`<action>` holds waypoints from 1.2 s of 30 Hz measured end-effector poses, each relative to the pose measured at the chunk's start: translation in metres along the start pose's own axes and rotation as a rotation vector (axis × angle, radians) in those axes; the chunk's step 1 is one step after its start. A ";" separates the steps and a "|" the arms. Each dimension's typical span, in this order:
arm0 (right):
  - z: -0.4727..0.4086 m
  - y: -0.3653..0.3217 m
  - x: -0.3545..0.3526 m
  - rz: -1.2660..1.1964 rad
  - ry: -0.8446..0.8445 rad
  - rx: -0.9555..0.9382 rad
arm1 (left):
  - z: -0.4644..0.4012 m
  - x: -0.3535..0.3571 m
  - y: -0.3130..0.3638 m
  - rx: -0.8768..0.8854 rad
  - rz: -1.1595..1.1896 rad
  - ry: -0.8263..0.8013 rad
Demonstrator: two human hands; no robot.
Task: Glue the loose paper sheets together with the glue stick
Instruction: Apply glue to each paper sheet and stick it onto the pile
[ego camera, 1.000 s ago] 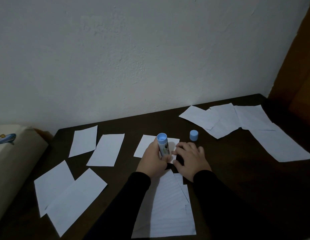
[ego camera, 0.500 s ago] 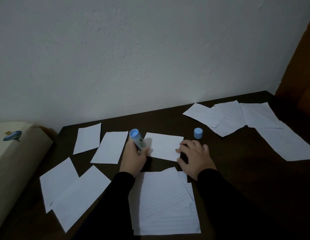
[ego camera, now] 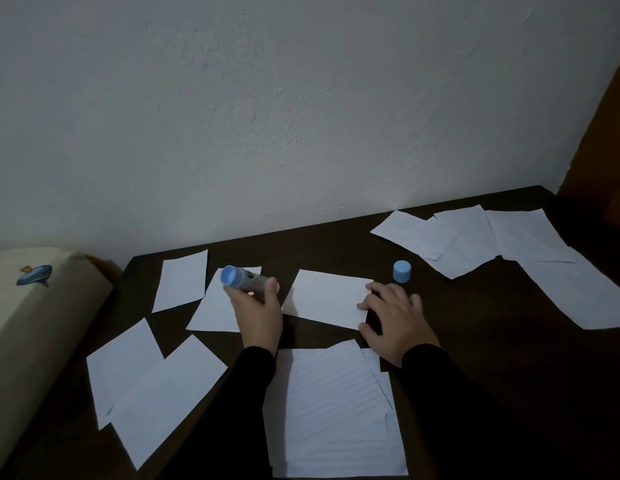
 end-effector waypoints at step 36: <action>0.000 0.000 0.000 -0.011 -0.007 0.046 | -0.038 0.078 0.014 0.215 -0.502 -0.199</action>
Point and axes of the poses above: each hand's wrist, its own z-axis away from the middle knuckle, its own x-axis out of the palm, y = z × x, the point moved 6 cm from there along -z, towards the middle knuckle, and after that the axes turned 13 degrees about -z, right-handed, at the moved point
